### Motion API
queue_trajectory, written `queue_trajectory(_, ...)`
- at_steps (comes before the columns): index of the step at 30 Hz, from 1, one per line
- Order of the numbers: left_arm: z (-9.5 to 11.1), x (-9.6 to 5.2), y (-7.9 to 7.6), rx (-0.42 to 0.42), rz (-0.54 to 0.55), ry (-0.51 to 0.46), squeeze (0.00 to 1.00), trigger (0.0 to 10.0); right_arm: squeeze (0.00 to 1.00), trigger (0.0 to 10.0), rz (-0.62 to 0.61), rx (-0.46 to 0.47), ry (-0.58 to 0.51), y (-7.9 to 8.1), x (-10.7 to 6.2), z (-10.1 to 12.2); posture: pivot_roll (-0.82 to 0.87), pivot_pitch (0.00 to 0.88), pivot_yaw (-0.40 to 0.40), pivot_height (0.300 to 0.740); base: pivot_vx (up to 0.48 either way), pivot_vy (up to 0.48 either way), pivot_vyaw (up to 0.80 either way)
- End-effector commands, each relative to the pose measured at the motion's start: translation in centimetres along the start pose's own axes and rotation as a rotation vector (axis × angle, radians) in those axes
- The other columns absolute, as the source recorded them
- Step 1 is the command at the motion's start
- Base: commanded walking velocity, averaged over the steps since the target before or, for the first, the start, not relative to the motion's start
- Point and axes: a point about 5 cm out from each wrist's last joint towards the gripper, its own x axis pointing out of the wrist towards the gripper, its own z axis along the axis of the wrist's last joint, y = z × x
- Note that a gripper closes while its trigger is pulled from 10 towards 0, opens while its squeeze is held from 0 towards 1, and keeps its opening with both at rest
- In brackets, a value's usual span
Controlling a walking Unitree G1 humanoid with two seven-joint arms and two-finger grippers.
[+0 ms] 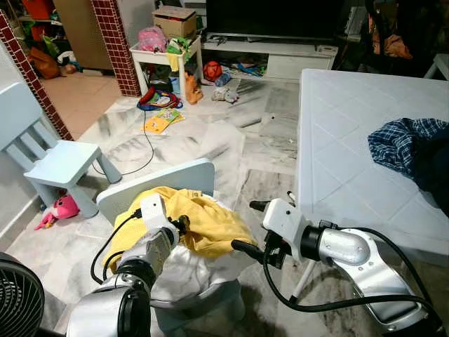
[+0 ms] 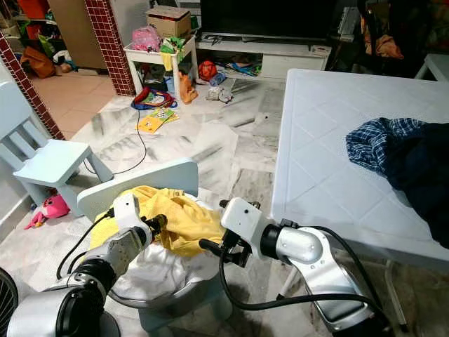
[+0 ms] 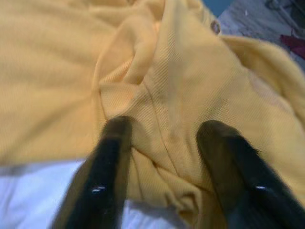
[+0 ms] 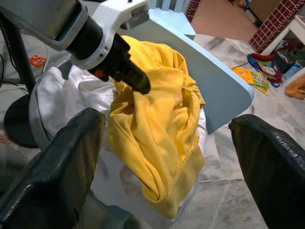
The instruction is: Hang hanger
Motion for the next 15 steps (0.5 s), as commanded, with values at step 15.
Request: queue_trajectory(15, -0.10, 0.00, 0.17, -0.001, 0.001, 0.006, 0.00, 0.0, 0.00, 10.0, -0.001, -0.029, -0.020, 0.17, 0.27, 0.58, -0.17, 0.000, 0.044, 0.740, 0.000, 0.000, 0.00)
